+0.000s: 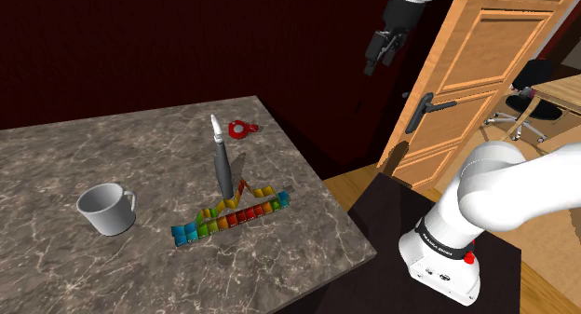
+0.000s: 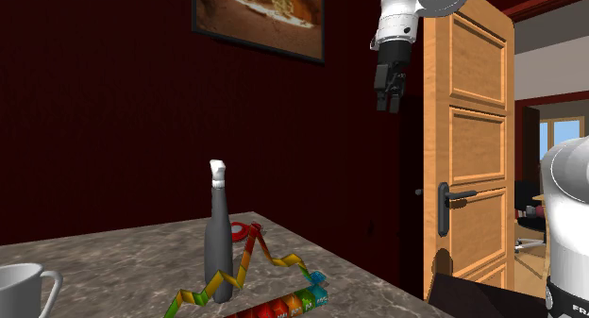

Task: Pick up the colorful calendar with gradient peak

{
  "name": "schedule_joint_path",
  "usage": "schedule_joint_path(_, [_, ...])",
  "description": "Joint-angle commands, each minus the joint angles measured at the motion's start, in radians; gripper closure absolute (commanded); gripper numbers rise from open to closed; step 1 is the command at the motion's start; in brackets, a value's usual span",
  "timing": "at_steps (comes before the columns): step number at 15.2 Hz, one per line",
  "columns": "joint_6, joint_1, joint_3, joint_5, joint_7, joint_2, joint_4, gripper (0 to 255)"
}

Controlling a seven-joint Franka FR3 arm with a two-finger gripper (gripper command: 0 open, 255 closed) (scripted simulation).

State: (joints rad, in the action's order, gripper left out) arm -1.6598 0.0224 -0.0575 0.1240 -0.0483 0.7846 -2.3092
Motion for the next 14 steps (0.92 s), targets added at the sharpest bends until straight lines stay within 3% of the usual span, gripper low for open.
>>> schedule_joint_path(1, [0.000, 0.000, 0.000, 0.000, 0.000, 0.000, 0.000, 0])
schedule_joint_path(14, [-0.132, 0.158, 0.100, -0.021, 0.150, -0.409, 0.152, 0])
